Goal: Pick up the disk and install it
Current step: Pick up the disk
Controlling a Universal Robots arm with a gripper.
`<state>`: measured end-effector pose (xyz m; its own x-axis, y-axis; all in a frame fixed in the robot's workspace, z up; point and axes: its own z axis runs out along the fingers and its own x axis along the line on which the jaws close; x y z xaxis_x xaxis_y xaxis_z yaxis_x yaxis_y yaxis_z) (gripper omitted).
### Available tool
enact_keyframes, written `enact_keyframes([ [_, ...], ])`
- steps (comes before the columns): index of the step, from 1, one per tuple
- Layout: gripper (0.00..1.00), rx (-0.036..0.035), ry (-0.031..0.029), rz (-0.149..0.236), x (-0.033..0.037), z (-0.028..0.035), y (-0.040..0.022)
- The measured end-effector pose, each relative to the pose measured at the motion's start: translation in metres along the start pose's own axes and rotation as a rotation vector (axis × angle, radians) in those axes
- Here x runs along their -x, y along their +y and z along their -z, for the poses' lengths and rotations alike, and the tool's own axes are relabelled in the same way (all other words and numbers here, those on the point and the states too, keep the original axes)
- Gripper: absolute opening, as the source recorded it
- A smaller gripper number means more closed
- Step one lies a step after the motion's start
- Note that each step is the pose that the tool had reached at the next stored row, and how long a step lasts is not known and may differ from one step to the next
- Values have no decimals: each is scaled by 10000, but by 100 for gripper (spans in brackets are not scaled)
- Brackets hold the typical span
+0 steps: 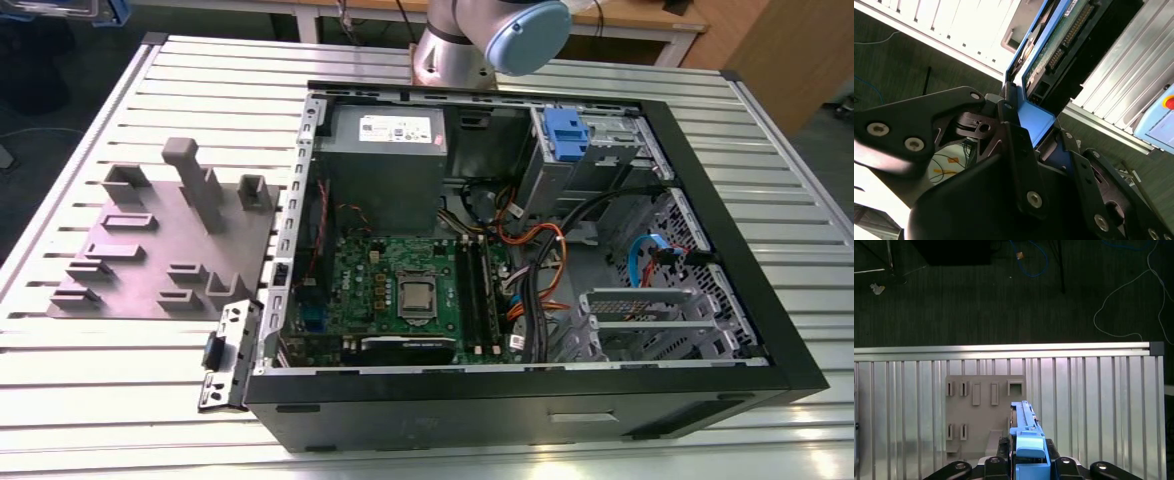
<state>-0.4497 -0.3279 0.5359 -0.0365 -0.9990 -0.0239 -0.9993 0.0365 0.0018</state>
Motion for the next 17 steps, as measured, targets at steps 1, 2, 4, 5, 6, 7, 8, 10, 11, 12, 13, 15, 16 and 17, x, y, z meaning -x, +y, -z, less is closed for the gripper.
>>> enact_keyframes([
  [1, 36, 1, 1, 0, 0, 3, 0],
  [2, 36, 0, 0, 0, 0, 4, 0],
  [4, 36, -2, -1, 0, 0, 4, 0],
  [5, 36, -1, 0, 0, 0, 4, 0],
  [6, 36, 0, 0, 1, -6, 5, 1],
  [7, 36, -1, 0, 1, -13, 5, 0],
  [8, 36, 0, 0, 0, -23, 5, -1],
  [10, 36, 0, 0, -1, -50, 6, -2],
  [11, 36, 1, 0, -1, -66, 7, -2],
  [12, 36, 1, 1, 0, -85, 7, -3],
  [13, 36, 0, 1, -1, -119, 6, -4],
  [15, 36, -1, 8, 1, -166, 5, -6],
  [16, 36, 0, 14, 0, -188, 5, -7],
  [17, 36, -2, 20, 0, -207, 4, -9],
])
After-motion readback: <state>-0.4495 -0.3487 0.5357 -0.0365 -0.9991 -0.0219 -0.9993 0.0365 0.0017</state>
